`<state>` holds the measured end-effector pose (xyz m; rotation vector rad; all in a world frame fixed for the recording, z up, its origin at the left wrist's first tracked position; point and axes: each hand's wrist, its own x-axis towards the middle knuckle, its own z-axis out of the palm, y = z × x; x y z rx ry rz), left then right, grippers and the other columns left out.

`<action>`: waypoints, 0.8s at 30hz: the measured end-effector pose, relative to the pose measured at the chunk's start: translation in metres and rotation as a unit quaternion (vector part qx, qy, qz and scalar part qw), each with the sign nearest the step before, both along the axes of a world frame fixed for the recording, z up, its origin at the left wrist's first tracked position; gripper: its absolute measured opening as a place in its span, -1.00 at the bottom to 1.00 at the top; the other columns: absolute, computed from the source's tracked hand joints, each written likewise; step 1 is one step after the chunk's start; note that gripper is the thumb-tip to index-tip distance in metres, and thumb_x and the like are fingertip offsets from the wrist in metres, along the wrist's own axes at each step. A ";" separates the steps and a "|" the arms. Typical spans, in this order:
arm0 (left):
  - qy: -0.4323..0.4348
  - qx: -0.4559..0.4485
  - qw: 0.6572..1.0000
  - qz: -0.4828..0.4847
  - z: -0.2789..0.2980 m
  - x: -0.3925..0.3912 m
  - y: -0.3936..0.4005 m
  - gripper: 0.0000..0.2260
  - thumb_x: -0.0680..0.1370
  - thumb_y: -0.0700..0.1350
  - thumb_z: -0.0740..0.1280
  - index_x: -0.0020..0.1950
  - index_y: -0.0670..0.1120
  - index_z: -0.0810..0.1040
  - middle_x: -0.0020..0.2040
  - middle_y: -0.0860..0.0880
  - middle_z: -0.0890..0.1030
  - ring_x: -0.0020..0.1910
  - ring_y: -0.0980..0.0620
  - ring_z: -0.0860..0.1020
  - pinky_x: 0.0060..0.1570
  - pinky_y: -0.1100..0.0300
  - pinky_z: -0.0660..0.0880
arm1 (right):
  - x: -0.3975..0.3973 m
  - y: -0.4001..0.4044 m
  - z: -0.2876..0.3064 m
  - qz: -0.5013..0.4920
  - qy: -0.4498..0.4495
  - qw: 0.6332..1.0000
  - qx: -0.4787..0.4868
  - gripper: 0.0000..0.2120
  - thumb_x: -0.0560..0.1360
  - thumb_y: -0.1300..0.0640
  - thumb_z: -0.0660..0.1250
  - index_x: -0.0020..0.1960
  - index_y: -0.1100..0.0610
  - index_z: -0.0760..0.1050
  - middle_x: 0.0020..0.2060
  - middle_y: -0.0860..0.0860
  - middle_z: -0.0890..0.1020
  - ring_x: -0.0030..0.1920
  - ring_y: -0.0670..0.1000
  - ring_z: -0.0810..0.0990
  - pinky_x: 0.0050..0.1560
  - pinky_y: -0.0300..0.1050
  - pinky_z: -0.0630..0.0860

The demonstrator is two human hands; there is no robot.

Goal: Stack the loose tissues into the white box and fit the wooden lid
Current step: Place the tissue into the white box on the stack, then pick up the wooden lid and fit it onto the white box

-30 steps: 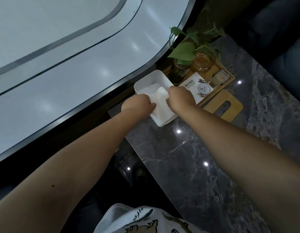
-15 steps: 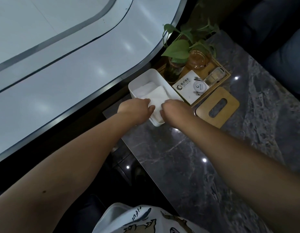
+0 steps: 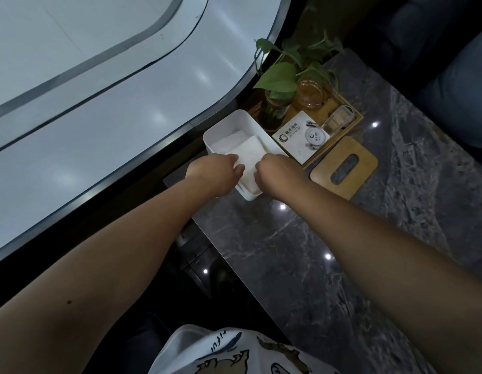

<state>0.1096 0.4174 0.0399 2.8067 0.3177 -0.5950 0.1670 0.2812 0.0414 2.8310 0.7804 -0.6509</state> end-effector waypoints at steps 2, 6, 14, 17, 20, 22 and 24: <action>-0.015 0.010 1.000 0.004 0.003 -0.002 0.000 -0.59 0.65 0.15 0.01 0.39 -0.01 0.39 0.16 -0.12 0.61 0.02 -0.12 0.61 -0.12 0.06 0.53 | -0.004 -0.008 0.006 0.037 -0.038 0.997 0.054 -0.76 0.55 0.10 0.27 0.16 0.18 0.53 0.06 0.12 0.58 0.01 0.15 0.58 0.01 -0.04 0.52; -0.080 0.048 0.996 0.001 0.011 -0.007 -0.001 -0.64 0.65 0.11 0.05 0.31 -0.04 0.43 0.05 -0.12 0.64 -0.07 -0.11 0.63 -0.17 0.05 0.59 | -0.008 -0.029 0.017 0.070 -0.094 0.982 0.149 -0.81 0.56 0.13 0.24 0.01 0.20 0.57 -0.03 0.14 0.59 -0.08 0.13 0.56 -0.17 -0.10 0.40; -0.236 0.101 0.959 -0.120 0.024 -0.016 -0.030 -0.64 0.60 0.07 0.16 0.29 -0.08 0.50 0.27 -0.13 0.52 0.20 -0.16 0.49 0.12 -0.06 0.45 | -0.026 -0.095 0.018 0.016 -0.191 0.953 0.234 -0.75 0.53 0.13 0.20 -0.02 0.24 0.60 -0.06 0.13 0.59 -0.02 0.17 0.53 -0.09 0.00 0.49; -0.226 0.080 0.953 -0.187 0.023 -0.021 -0.050 -0.51 0.61 0.11 0.10 0.48 -0.10 0.29 0.51 -0.18 0.28 0.49 -0.20 0.22 0.40 -0.14 0.22 | -0.038 -0.121 0.013 -0.017 -0.209 0.948 0.240 -0.75 0.51 0.16 0.20 0.06 0.24 0.57 0.05 0.15 0.59 0.07 0.18 0.52 0.05 0.07 0.49; -0.200 0.061 0.945 -0.251 0.014 -0.016 -0.075 -0.43 0.64 0.14 -0.03 0.57 -0.12 0.04 0.59 -0.18 0.03 0.57 -0.17 -0.03 0.51 -0.11 -0.02 | -0.049 -0.149 -0.001 -0.057 -0.213 0.955 0.197 -0.70 0.48 0.19 0.29 0.18 0.28 0.52 0.17 0.21 0.56 0.20 0.23 0.50 0.22 0.12 0.47; -0.183 0.047 0.939 -0.287 0.005 -0.011 -0.092 -0.42 0.64 0.15 -0.07 0.58 -0.11 -0.04 0.60 -0.16 -0.02 0.58 -0.13 -0.09 0.52 -0.08 -0.10 | -0.056 -0.167 -0.013 -0.097 -0.177 0.967 0.156 -0.60 0.52 0.11 0.25 0.28 0.31 0.46 0.28 0.26 0.50 0.31 0.28 0.45 0.31 0.15 0.42; -0.166 0.046 0.928 -0.330 -0.006 -0.006 -0.110 -0.43 0.64 0.14 -0.07 0.58 -0.12 -0.05 0.60 -0.14 -0.02 0.58 -0.10 -0.10 0.53 -0.04 -0.13 | -0.060 -0.181 -0.023 -0.119 -0.136 0.976 0.123 -0.52 0.56 0.02 0.15 0.33 0.34 0.41 0.34 0.29 0.45 0.36 0.30 0.40 0.36 0.18 0.36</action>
